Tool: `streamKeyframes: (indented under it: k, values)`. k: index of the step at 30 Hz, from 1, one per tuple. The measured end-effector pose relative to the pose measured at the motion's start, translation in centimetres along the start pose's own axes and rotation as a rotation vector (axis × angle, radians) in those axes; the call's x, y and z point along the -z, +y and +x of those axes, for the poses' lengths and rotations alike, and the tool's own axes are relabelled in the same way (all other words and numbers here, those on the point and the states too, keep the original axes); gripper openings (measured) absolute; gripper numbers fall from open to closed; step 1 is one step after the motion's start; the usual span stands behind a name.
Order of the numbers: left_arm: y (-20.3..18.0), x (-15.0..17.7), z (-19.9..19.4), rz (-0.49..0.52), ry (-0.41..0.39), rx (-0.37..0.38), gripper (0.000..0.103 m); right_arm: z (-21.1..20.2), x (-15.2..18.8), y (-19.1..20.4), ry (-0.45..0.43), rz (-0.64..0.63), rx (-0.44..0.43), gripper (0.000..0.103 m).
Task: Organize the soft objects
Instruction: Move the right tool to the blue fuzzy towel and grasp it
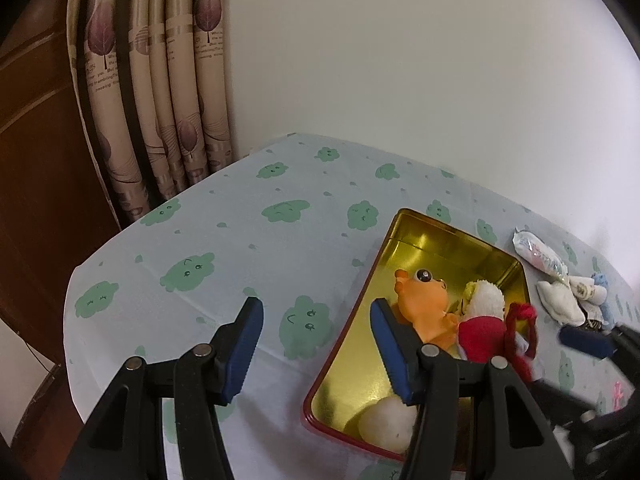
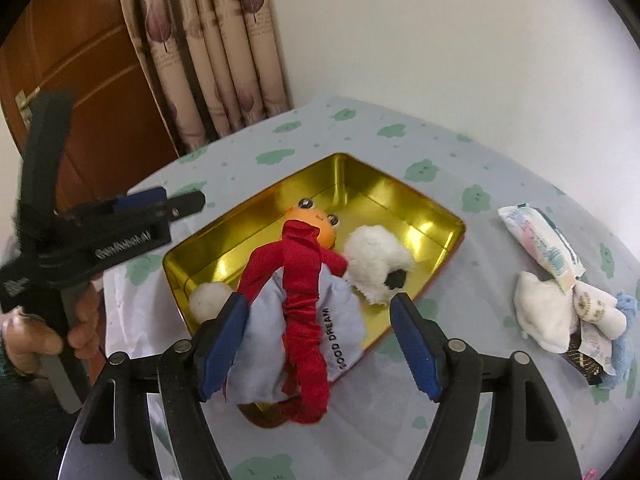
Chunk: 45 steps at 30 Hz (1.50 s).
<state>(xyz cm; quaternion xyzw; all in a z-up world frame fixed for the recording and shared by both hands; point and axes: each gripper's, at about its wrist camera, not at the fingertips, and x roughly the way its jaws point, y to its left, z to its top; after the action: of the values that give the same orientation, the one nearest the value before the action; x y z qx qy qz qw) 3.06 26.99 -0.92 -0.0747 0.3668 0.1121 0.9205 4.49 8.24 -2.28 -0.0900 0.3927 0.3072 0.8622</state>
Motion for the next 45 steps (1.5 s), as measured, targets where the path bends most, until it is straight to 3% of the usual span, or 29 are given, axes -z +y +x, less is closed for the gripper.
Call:
streamKeyframes:
  k: [8, 15, 25, 32, 39, 45]
  values:
    - [-0.8, 0.3, 0.1, 0.032, 0.001, -0.002, 0.057, -1.6, 0.5, -4.0, -0.023, 0.078, 0.056, 0.071]
    - [-1.5, 0.5, 0.0, 0.066, -0.009, -0.006, 0.057, -1.8, 1.1, -4.8, -0.027, 0.067, 0.098, 0.071]
    - [-2.0, 0.6, 0.1, 0.080, -0.005, -0.005, 0.057, -3.8, 3.4, -10.4, -0.014, 0.170, 0.190, 0.071]
    - [-2.6, 0.6, -0.5, 0.099, -0.025, 0.007, 0.057, -5.6, 5.2, -15.4, -0.024, 0.215, 0.329, 0.071]
    - [-6.1, 0.4, -3.1, 0.210, -0.096, 0.035, 0.057, -7.7, 7.4, -22.8, -0.025, 0.316, 0.439, 0.066]
    - [-10.9, 1.1, -4.2, 0.304, -0.069, 0.129, 0.057, -7.3, 8.8, -27.1, 0.015, 0.352, 0.461, 0.061]
